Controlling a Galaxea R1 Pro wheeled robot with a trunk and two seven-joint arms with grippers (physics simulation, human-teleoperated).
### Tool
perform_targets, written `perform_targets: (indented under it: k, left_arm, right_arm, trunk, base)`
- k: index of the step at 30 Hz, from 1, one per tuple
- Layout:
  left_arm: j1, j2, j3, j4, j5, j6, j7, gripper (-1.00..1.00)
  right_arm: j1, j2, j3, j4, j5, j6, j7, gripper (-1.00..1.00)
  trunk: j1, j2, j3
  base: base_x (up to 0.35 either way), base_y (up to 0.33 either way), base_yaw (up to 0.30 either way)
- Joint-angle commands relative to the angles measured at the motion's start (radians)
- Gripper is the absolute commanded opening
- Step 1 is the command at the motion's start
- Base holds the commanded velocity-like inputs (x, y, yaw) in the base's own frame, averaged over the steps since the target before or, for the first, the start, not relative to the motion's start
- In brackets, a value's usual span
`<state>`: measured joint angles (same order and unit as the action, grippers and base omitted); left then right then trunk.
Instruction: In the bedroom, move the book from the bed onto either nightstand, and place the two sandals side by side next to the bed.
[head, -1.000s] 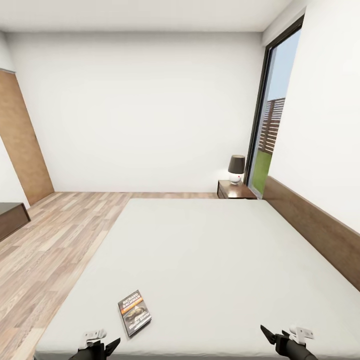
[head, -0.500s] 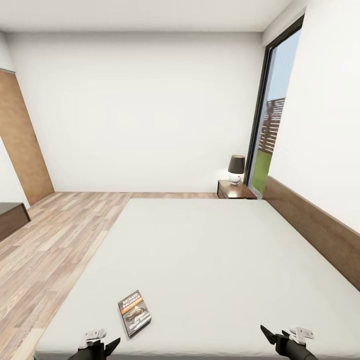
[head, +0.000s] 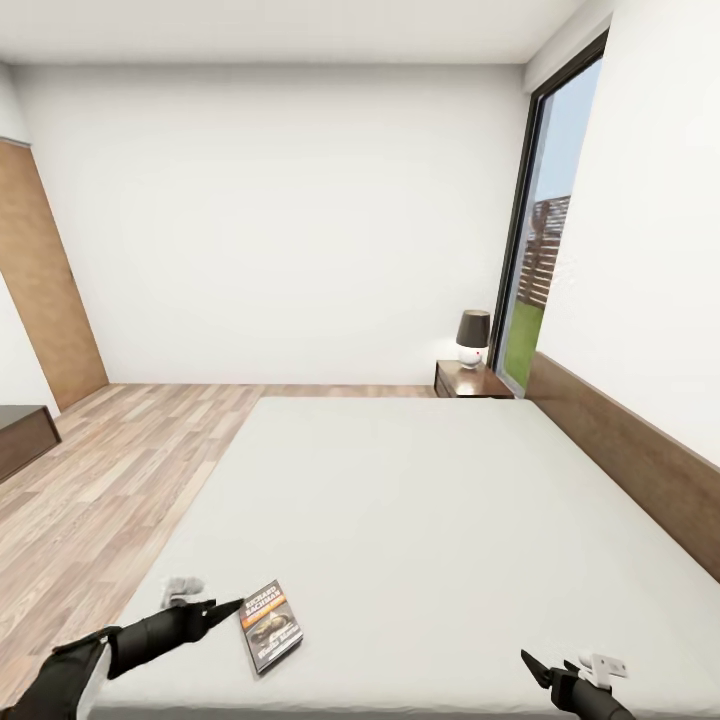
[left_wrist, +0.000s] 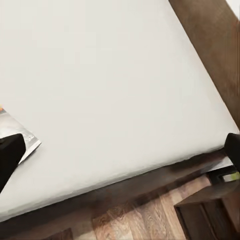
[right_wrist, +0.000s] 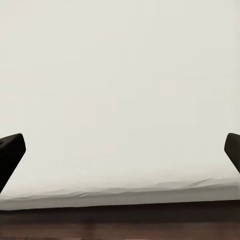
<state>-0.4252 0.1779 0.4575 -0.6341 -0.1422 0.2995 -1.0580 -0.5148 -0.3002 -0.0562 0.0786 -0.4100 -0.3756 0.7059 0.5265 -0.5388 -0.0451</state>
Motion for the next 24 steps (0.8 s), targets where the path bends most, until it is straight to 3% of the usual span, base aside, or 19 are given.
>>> perform_targets:
  k: [1, 3, 6, 9, 11, 13, 14, 16, 19, 20, 24]
  left_arm:
    - [-0.001, -0.007, 0.005, -0.096, -0.008, 0.099, -0.020, 1.00]
    - [-0.006, -0.041, 0.000, -0.309, -0.007, 0.307, -0.031, 1.00]
    - [-0.023, -0.083, -0.004, -0.444, -0.009, 0.438, -0.015, 1.00]
    - [-0.100, -0.123, -0.005, -0.493, -0.010, 0.492, 0.071, 1.00]
    - [-0.161, -0.155, -0.006, -0.500, -0.009, 0.505, 0.169, 1.00]
    - [-0.226, -0.203, -0.006, -0.478, -0.008, 0.513, 0.332, 1.00]
    - [-0.238, -0.214, -0.006, -0.467, -0.008, 0.514, 0.375, 1.00]
    - [-0.280, -0.245, -0.006, -0.407, -0.004, 0.514, 0.533, 1.00]
    - [-0.323, -0.259, -0.006, -0.326, 0.021, 0.511, 0.650, 1.00]
    - [-0.327, -0.260, -0.006, -0.315, 0.030, 0.510, 0.662, 1.00]
    - [-0.345, -0.265, -0.001, -0.273, 0.132, 0.505, 0.707, 1.00]
  right_arm:
    - [-0.002, 0.000, -0.005, 0.005, 0.000, -0.005, 0.006, 1.00]
    - [-0.002, 0.000, -0.005, 0.005, 0.000, -0.005, 0.006, 1.00]
    - [-0.002, 0.000, -0.005, 0.005, 0.000, -0.005, 0.006, 1.00]
    - [-0.002, 0.000, -0.005, 0.005, 0.000, -0.005, 0.006, 1.00]
    - [-0.002, 0.000, -0.005, 0.005, 0.000, -0.005, 0.006, 1.00]
    - [-0.002, 0.000, -0.005, 0.005, 0.000, -0.005, 0.007, 1.00]
    - [-0.002, 0.000, -0.005, 0.005, 0.000, -0.005, 0.007, 1.00]
    - [-0.002, 0.000, -0.005, 0.004, 0.000, -0.005, 0.008, 1.00]
    - [-0.002, 0.000, -0.005, 0.004, 0.000, -0.005, 0.008, 1.00]
    - [-0.002, 0.000, -0.005, 0.004, 0.000, -0.005, 0.008, 1.00]
    - [-0.002, 0.000, -0.005, 0.004, 0.000, -0.005, 0.010, 1.00]
  trunk:
    - [0.001, -0.002, -0.002]
    - [0.001, -0.002, -0.002]
    - [0.001, -0.002, -0.002]
    - [0.001, -0.002, -0.002]
    - [0.001, -0.002, -0.002]
    - [0.001, -0.002, -0.002]
    - [0.001, -0.002, -0.002]
    - [0.001, -0.002, -0.002]
    - [0.001, -0.002, -0.002]
    - [0.001, -0.002, -0.002]
    - [0.001, -0.002, -0.002]
  base:
    - [0.000, 0.000, 0.000]
    - [0.000, 0.000, 0.000]
    - [0.000, 0.000, 0.000]
    - [0.000, 0.000, 0.000]
    - [0.000, 0.000, 0.000]
    - [0.000, 0.000, 0.000]
    - [0.000, 0.000, 0.000]
    - [0.000, 0.000, 0.000]
    - [0.000, 0.000, 0.000]
    - [0.000, 0.000, 0.000]
    - [0.000, 0.000, 0.000]
